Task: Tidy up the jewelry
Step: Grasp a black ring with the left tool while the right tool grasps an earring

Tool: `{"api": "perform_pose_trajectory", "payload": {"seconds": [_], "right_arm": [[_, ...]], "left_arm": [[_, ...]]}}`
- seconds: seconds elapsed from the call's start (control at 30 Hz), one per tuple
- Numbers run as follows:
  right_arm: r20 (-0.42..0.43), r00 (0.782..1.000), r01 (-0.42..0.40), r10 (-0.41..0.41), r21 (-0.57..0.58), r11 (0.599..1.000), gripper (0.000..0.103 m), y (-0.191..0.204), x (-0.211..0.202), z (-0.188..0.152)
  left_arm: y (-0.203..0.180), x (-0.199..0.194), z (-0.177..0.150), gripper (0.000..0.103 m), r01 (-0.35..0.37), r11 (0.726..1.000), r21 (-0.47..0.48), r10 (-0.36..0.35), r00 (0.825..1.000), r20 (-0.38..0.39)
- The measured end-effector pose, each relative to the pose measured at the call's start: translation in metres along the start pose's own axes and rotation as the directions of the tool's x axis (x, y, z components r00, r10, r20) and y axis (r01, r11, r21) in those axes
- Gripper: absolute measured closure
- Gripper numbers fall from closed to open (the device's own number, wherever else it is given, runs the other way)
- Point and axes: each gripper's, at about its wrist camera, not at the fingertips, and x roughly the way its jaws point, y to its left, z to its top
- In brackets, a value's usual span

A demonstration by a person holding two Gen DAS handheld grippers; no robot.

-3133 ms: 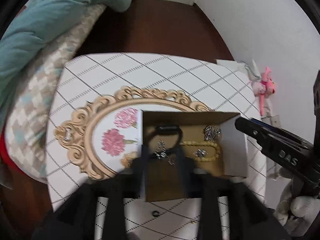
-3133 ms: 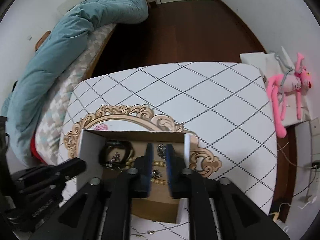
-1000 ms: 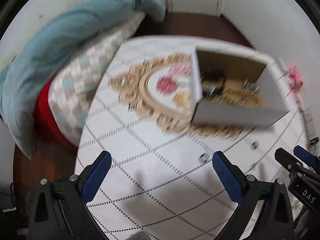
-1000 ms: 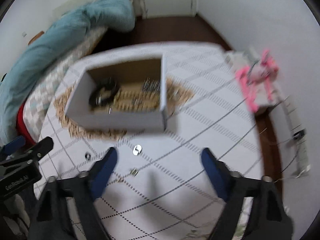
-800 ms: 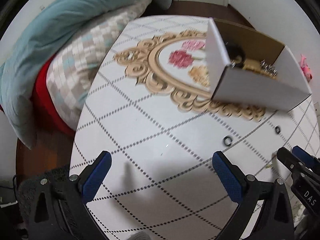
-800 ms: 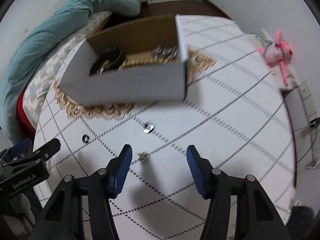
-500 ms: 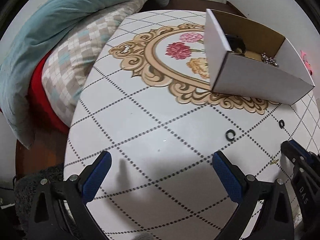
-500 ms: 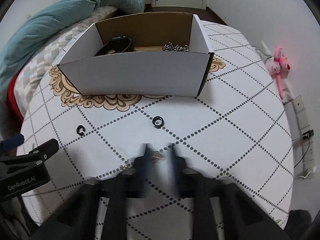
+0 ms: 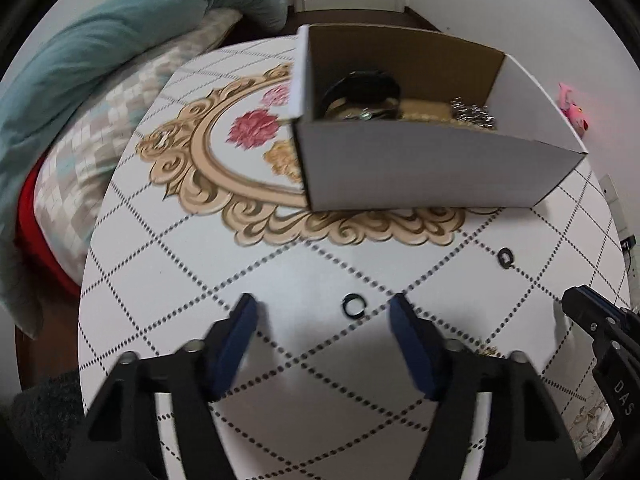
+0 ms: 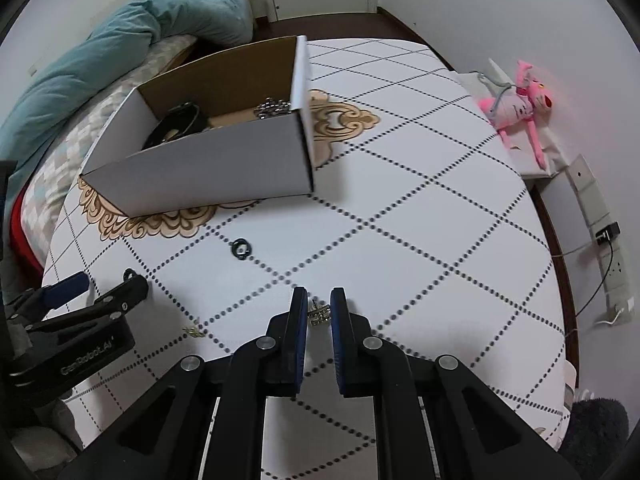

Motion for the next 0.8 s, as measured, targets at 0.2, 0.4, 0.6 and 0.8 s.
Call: {"api": "perform_pose_trajectory", "payload": {"seconds": [0.2,0.4,0.6,0.8], "right_arm": [[0.009,1.000,-0.009,0.009,0.012,1.000,0.091,-0.002,-0.004,0.000],[0.032,0.999,-0.034,0.033,0.020,0.999,0.091,0.000,-0.015,0.004],[0.074,0.992,-0.104,0.102,0.029,0.994,0.091,0.004,-0.042,0.020],[0.110,0.972,-0.213,0.210,0.014,0.977,0.091,0.012,-0.069,0.071]], "left_arm": [[-0.008,0.000,0.006,0.093,0.041,0.999,0.027,-0.041,0.999,0.009],[-0.006,-0.007,0.006,0.093,0.069,0.997,0.018,-0.070,0.997,0.016],[0.001,-0.043,0.023,0.093,0.161,0.987,-0.008,-0.160,0.985,0.063],[0.009,-0.068,0.080,0.093,0.263,0.964,-0.046,-0.259,0.962,0.087]]}}
